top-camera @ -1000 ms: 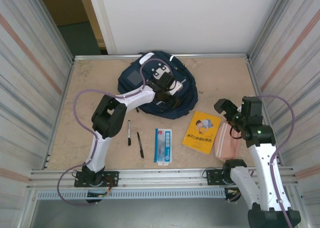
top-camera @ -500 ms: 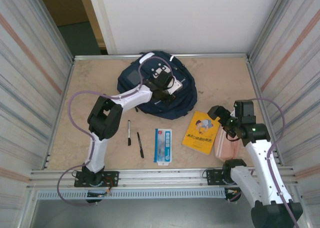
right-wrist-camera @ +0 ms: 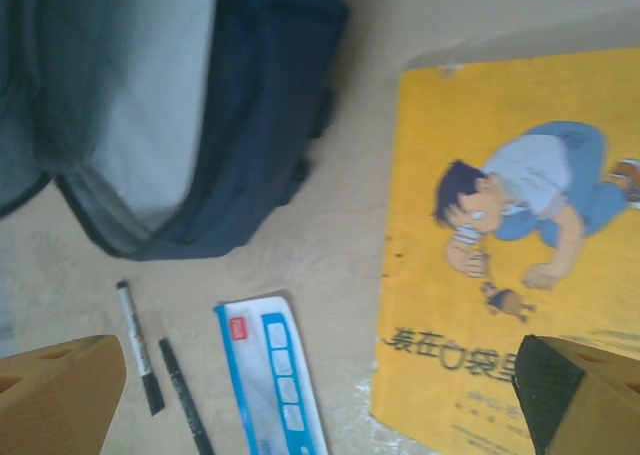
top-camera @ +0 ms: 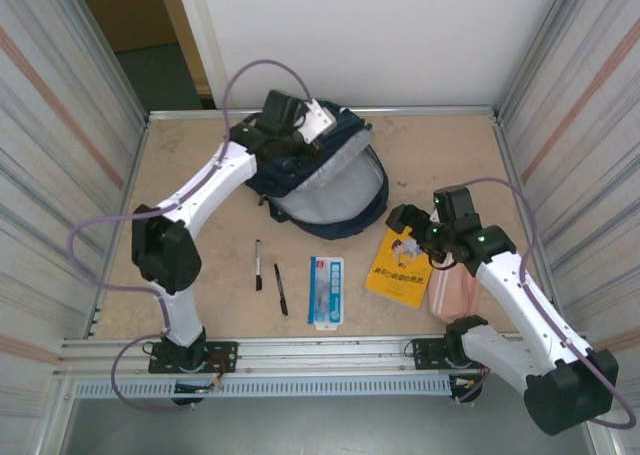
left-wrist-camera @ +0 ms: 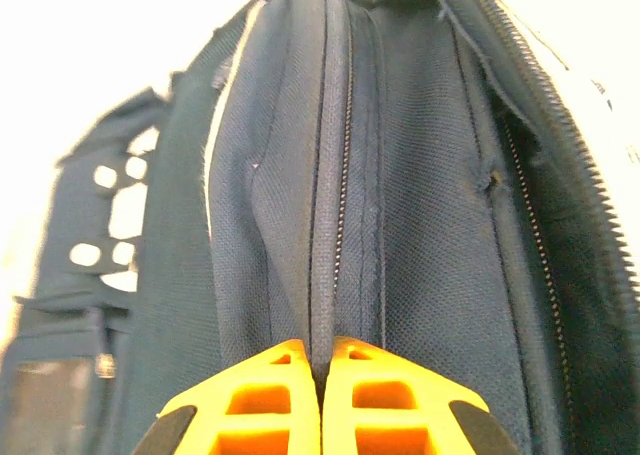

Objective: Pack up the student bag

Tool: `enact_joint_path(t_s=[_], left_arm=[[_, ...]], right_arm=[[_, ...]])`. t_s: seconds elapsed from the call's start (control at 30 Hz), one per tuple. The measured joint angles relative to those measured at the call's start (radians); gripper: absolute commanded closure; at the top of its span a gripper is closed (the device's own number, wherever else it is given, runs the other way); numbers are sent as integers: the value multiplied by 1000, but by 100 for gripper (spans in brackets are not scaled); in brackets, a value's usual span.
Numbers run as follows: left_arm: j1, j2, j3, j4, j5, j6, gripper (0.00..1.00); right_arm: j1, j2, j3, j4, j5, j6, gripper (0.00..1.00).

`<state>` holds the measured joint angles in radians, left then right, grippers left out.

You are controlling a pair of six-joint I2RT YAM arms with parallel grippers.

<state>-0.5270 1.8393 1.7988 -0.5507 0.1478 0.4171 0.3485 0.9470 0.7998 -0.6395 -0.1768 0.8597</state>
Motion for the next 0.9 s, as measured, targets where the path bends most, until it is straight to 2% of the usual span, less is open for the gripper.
enact_joint_path(t_s=[0.23,0.5,0.8,0.9], left_arm=[[29,-35,21,28,-13,97,100],[41,-34,-31,71,-9,142,100],[42,3,-225,235,13,153,99],[42,24,-258,271,26,143,79]], right_arm=[[18,82,10,53,5,-3,0],[19,135,3,79,13,0,8],[33,204,-2,105,58,27,1],[33,206,-2,78,94,31,1]])
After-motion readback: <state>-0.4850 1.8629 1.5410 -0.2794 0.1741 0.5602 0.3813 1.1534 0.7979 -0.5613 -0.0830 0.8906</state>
